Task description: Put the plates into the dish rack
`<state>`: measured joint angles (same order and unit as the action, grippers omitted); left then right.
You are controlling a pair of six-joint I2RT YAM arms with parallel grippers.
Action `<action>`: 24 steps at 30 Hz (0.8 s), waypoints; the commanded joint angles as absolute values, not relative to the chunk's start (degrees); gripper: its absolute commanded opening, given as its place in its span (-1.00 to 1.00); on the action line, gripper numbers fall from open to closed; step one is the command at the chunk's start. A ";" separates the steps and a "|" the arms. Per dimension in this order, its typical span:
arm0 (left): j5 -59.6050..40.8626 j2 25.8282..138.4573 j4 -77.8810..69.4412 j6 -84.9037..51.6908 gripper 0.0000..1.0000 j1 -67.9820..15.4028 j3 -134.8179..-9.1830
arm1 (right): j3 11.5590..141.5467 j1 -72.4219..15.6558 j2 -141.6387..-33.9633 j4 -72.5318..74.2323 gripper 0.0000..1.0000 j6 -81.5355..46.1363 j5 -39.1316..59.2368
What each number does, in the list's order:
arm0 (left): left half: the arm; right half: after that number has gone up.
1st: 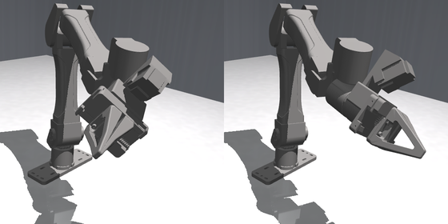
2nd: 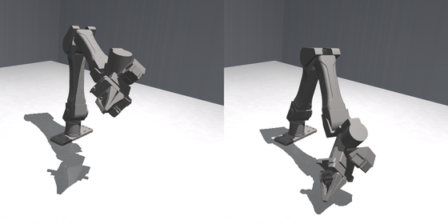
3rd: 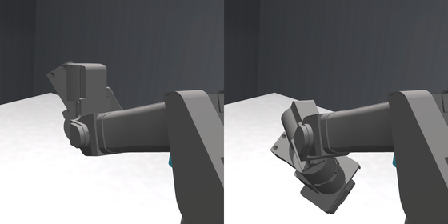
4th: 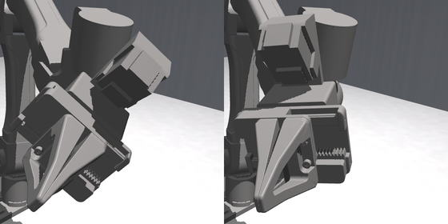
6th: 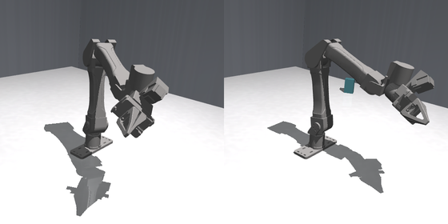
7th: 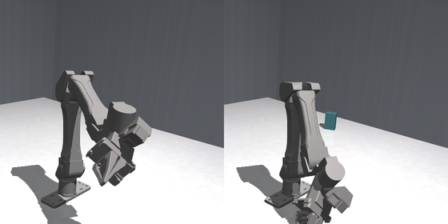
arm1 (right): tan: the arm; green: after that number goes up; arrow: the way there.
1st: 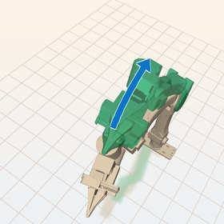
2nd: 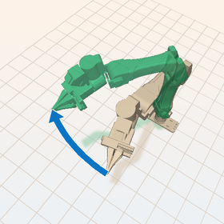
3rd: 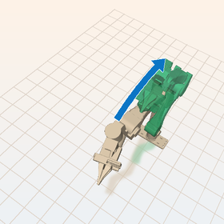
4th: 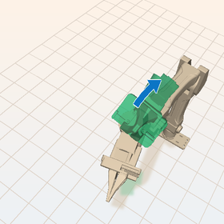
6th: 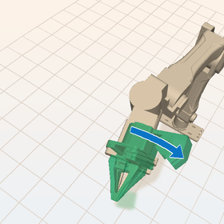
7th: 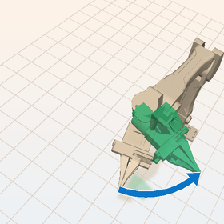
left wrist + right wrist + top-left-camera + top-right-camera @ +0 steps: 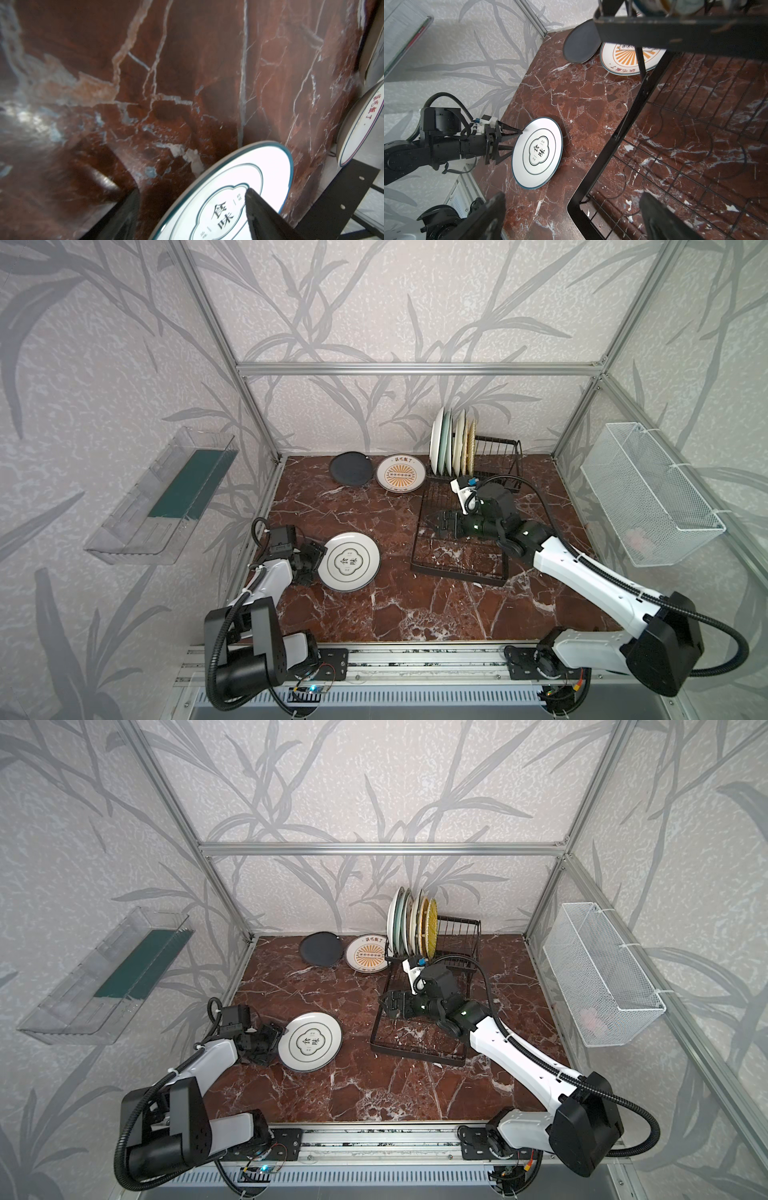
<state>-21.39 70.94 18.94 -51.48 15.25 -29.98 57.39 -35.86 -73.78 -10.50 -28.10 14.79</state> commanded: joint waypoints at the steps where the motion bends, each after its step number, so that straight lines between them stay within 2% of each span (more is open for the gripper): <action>1: -25.18 67.93 25.16 -48.28 0.54 15.91 -25.91 | 56.37 -36.13 -71.56 -8.20 0.98 -28.39 15.96; 6: -30.51 65.17 18.41 -51.02 0.26 15.91 -19.75 | 55.46 -36.16 -70.85 -8.06 0.98 -28.15 16.59; 15: -33.98 65.26 7.78 -55.74 0.03 15.82 -14.49 | 54.38 -36.18 -69.76 -7.74 0.98 -28.73 16.83; 24: -37.41 73.51 -7.02 -58.01 -0.22 15.21 -12.21 | 54.54 -36.19 -70.31 -7.24 0.98 -29.61 17.57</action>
<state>-39.05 70.15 -6.57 -56.69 15.55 -15.16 54.98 -35.90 -71.11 -8.95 -29.04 16.56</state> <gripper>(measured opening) 0.395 0.992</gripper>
